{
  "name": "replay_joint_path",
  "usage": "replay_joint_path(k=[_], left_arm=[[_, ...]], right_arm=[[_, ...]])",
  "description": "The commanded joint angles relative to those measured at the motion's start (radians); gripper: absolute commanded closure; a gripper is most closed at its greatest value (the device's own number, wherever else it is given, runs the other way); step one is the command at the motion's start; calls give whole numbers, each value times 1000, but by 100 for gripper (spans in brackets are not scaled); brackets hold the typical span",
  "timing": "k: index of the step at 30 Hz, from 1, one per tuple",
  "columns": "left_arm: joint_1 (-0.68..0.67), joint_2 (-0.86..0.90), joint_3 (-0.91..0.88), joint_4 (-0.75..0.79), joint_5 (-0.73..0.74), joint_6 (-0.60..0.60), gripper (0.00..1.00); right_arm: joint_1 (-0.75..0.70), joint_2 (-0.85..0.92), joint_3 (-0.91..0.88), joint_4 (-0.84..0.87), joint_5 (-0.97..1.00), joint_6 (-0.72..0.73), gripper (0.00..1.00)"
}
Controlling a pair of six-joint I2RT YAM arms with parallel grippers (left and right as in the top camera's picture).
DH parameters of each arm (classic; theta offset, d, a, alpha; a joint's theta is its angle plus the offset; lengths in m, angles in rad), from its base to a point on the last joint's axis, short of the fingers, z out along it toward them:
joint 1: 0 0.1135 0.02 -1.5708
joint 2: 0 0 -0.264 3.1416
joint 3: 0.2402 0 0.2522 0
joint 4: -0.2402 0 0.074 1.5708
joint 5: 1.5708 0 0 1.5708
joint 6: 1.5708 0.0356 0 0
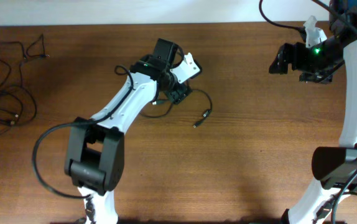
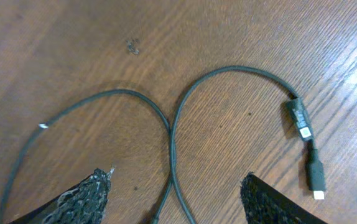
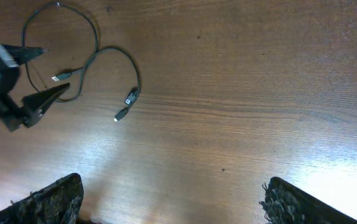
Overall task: Untangle cables
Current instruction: 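Lower the left gripper onto the last cable and grasp it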
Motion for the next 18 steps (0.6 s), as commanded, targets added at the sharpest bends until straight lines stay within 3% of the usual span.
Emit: replay_joint_path(k=[1, 14, 18], left_arm=[[3, 82, -11, 18, -8, -30, 32], [3, 187, -12, 23, -8, -104, 52], [3, 188, -35, 24, -27, -103, 53]], right_arm=[[5, 10, 11, -6, -13, -11, 6], [5, 10, 11, -5, -13, -11, 6], [5, 10, 11, -6, -13, -11, 6]])
